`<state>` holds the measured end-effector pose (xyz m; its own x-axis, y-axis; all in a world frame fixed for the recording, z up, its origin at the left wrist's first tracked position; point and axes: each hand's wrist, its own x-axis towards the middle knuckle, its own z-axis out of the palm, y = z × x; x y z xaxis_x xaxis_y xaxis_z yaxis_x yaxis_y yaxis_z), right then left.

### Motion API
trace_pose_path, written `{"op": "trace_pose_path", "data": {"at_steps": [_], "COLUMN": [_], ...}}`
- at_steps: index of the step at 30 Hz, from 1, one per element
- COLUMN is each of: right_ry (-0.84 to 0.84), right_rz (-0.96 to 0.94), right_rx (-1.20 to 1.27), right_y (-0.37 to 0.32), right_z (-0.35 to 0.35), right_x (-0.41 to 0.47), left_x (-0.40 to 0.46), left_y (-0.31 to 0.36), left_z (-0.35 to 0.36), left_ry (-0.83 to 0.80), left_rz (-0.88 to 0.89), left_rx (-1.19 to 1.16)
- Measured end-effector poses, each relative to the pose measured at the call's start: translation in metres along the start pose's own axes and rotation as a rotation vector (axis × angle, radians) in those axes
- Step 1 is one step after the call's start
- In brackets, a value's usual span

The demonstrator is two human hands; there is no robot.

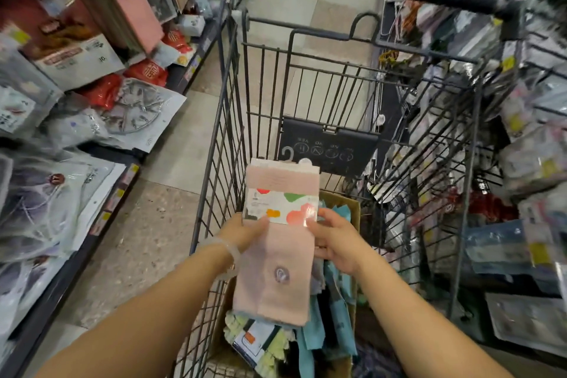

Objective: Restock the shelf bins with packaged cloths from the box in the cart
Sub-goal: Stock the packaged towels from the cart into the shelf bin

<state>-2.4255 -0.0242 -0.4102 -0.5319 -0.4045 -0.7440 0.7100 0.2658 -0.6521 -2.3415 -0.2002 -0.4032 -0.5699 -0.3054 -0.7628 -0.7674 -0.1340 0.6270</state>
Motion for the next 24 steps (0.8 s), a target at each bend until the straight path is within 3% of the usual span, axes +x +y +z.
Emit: {"op": "trace_pose_path", "data": {"at_steps": [3, 8, 10, 18, 24], "right_ry": [0.055, 0.439, 0.432, 0.424, 0.397], "right_rz": [-0.013, -0.048, -0.028, 0.126, -0.115], "right_rx": [-0.022, -0.446, -0.592, -0.630, -0.401], "right_y": [0.001, 0.022, 0.028, 0.039, 0.029], "right_z": [0.000, -0.011, -0.008, 0.001, 0.011], "right_x": [0.003, 0.034, 0.042, 0.070, 0.051], "left_x": [-0.003, -0.004, -0.005, 0.000, -0.006], "left_y": [-0.002, -0.013, -0.018, -0.025, -0.024], "left_z": [-0.006, -0.006, -0.006, -0.007, -0.009], "left_ry": [-0.006, 0.083, 0.089, 0.129, 0.102], "left_rz": [0.014, 0.028, 0.025, 0.058, -0.025], "left_rx": [-0.018, 0.081, 0.104, 0.078, -0.004]}}
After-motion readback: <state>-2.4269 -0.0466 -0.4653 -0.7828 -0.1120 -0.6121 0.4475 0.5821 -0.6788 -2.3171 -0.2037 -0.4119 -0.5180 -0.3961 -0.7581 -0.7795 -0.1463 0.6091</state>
